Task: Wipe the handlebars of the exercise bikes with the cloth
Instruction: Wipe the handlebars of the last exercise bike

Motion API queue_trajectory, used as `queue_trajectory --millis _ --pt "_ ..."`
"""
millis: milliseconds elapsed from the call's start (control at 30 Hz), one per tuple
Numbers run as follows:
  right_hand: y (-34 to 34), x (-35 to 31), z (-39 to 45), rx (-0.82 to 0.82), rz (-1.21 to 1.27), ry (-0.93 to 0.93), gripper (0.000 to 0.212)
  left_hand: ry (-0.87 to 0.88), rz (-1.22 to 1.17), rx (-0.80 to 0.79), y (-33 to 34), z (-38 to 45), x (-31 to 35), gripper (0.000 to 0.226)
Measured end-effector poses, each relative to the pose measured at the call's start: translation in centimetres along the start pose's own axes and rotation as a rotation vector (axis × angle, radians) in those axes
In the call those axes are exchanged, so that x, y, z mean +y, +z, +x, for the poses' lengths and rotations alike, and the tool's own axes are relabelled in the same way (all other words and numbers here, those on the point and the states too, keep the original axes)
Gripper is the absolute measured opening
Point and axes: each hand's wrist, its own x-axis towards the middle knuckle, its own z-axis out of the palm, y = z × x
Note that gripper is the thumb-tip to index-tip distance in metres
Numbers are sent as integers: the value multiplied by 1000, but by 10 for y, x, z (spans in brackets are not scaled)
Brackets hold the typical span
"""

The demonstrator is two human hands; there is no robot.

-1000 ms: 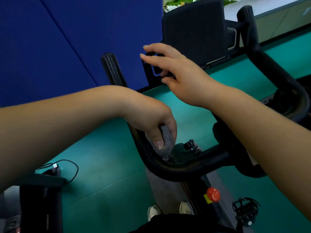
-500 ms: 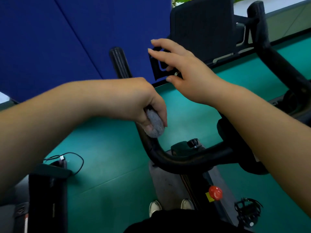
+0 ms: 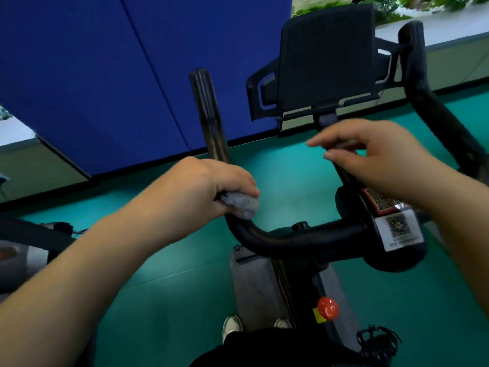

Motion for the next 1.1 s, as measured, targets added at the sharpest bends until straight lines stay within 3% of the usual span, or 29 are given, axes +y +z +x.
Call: queue_trajectory --millis 167,400,567,733,900,1100 --pt "-4 18 -34 -70 -32 62 23 -157 10 142 0 -5 -3 40" --pt "5 26 -48 10 11 4 27 -100 18 214 30 -27 23 38" --pt "15 23 -53 91 -26 19 27 -273 -103 423 27 -35 7 42" --pt "26 20 -57 178 -72 52 29 -49 -88 326 50 -40 27 36" --pt "32 13 -63 212 -149 87 27 -142 -97 382 35 -43 7 43" --pt "37 11 -71 282 -174 110 26 91 -54 309 56 -41 29 34"
